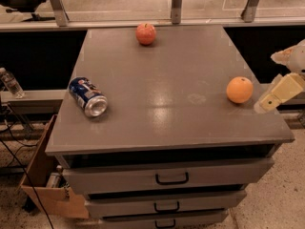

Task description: Move orange near apple

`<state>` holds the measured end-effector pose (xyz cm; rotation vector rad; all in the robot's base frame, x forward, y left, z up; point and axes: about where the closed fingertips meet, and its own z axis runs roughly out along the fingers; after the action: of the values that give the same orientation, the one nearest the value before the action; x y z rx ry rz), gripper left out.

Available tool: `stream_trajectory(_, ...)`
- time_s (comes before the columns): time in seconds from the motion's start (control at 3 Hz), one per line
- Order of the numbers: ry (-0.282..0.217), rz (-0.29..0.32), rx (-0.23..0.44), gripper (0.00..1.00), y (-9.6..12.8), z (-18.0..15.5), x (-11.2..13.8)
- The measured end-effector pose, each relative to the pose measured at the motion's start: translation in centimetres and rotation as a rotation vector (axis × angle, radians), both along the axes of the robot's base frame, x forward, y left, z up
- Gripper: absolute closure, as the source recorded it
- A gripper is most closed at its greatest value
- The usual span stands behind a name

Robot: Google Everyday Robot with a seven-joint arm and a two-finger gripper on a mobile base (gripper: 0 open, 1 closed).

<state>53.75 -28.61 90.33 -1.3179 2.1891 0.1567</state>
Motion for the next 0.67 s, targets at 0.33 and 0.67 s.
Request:
stream_trajectory(0.33, 0.004, -0.036, 0.104, 0.0, 0.3, -2.6, 1.1)
stream_trajectory(0.67, 0.001, -0.056, 0.2, 0.04, 1.2, -4.3, 2.1)
